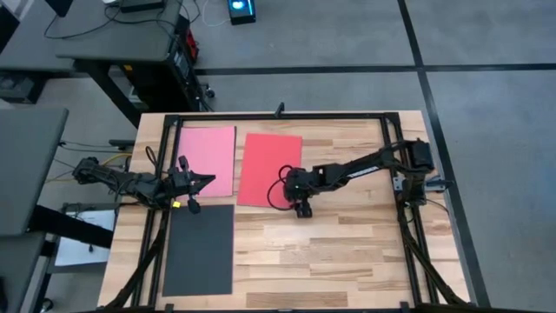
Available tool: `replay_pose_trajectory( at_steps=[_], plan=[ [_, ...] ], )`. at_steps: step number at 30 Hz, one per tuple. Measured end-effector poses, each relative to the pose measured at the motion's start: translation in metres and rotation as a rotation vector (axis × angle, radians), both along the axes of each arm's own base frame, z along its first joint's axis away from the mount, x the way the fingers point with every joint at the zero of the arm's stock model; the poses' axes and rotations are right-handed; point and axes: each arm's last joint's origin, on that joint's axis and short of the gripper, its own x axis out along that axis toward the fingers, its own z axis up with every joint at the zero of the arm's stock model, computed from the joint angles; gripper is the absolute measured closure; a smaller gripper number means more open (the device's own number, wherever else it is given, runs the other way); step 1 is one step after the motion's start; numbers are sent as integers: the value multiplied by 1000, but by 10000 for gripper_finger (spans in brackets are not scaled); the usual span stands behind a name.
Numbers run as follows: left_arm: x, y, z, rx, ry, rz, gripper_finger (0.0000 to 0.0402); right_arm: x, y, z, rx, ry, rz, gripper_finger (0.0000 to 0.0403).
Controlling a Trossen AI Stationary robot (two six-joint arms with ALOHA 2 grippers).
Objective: Organize paper
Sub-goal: Move the red paper to the top right of the table
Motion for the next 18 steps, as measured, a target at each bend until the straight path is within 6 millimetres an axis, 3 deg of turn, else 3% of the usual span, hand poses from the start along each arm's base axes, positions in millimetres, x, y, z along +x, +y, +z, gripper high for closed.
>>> replay_pose_trajectory(
  at_steps=[4,18],
  plan=[
    [0,0,0,0,0,0,402,1,7,11,22,-44,-14,142],
    [0,0,0,0,0,0,402,3,12,13,27,-66,-26,142]
  ],
)
